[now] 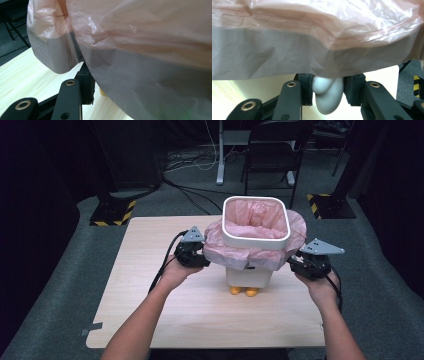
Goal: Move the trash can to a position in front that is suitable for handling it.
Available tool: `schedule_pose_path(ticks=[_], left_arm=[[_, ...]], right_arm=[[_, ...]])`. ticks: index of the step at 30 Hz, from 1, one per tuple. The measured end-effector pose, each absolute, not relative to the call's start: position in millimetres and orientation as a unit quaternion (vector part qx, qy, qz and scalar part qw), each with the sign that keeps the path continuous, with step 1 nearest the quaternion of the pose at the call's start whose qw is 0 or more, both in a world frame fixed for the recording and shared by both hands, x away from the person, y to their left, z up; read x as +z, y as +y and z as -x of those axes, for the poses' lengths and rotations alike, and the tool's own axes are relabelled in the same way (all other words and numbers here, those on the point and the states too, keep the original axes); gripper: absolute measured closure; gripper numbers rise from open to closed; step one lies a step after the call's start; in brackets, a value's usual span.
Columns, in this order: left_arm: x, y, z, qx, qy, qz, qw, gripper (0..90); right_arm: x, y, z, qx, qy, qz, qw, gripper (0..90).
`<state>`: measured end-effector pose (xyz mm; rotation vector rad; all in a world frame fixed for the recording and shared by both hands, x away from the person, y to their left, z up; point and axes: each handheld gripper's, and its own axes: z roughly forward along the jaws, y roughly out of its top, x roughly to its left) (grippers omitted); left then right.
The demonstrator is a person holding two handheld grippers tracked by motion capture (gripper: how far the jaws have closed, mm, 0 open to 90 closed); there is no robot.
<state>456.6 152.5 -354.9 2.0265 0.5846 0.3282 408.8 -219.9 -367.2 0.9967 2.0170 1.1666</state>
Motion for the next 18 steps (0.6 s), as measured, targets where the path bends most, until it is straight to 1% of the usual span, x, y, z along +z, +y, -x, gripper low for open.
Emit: schedule_pose_path(ticks=[18], left_arm=[[-348, 180, -438, 0.142, 0.233, -0.831, 0.485, 54.7]], right_arm=[[-359, -196, -398, 0.444, 0.768, -0.352, 0.297, 63.8]])
